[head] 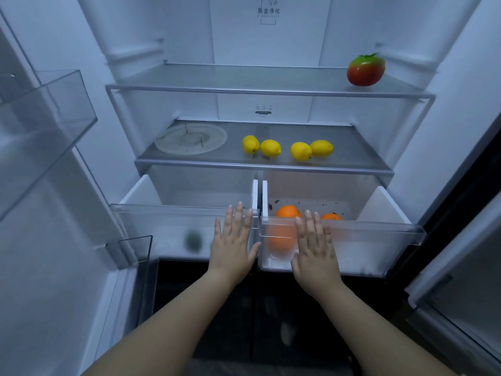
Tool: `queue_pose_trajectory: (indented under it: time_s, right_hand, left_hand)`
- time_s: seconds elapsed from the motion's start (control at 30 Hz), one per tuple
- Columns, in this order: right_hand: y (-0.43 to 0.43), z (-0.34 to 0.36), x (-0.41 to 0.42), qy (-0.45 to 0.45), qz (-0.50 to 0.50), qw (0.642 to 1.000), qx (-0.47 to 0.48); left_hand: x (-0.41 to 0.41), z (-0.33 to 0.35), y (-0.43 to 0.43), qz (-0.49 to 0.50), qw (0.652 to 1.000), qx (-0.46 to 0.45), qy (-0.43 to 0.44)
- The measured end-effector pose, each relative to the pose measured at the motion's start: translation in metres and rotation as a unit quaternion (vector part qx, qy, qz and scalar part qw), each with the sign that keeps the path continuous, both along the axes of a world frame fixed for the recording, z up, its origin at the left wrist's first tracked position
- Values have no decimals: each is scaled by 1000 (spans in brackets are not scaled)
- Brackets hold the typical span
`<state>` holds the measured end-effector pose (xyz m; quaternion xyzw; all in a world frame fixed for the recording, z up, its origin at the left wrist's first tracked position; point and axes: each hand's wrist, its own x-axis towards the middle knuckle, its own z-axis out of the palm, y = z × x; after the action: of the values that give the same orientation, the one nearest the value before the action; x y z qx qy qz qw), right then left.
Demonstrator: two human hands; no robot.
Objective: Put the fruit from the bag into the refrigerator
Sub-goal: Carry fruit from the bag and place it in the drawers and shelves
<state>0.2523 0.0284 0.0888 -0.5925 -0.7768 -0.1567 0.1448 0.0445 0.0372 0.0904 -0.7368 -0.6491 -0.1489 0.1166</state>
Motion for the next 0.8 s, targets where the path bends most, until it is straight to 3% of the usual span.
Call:
queue_pose_trajectory:
  time_s: [0.8]
  right_hand:
    - [83, 19, -13, 0, -20, 999, -29]
  left_hand:
    - [-10, 6, 73, -20, 1000, 0, -12]
